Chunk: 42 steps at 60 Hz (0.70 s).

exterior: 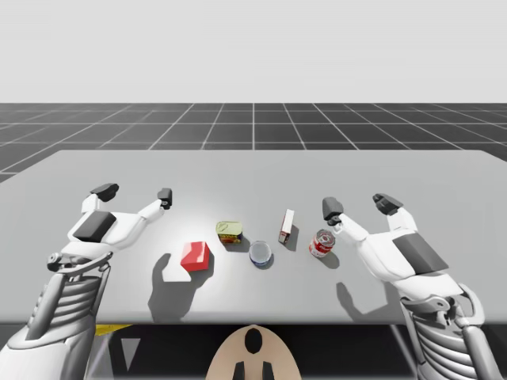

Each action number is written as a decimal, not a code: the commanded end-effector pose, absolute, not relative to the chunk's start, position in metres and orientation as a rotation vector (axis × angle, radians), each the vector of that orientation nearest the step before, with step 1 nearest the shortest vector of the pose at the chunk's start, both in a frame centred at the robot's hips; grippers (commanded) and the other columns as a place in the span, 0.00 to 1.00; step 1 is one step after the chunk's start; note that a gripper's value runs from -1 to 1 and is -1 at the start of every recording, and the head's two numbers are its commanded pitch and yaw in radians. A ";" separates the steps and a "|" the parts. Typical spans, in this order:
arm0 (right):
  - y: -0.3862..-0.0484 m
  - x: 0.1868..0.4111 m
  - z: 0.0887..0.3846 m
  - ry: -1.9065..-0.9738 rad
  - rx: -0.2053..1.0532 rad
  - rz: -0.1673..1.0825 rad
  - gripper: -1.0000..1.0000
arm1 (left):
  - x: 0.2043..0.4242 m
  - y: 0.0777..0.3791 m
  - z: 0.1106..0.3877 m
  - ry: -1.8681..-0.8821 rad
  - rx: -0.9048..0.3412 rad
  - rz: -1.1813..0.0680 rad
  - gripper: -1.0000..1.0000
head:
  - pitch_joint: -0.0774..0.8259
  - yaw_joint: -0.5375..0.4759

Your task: Find the red cube and pick it up.

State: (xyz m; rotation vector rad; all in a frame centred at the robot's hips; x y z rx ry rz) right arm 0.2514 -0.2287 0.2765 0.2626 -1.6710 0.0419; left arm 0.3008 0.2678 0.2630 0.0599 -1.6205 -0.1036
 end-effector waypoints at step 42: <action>-0.228 0.252 0.277 -1.662 0.242 0.041 0.00 | 0.303 0.269 0.262 -1.612 0.070 -0.113 0.00 | 0.59 0.56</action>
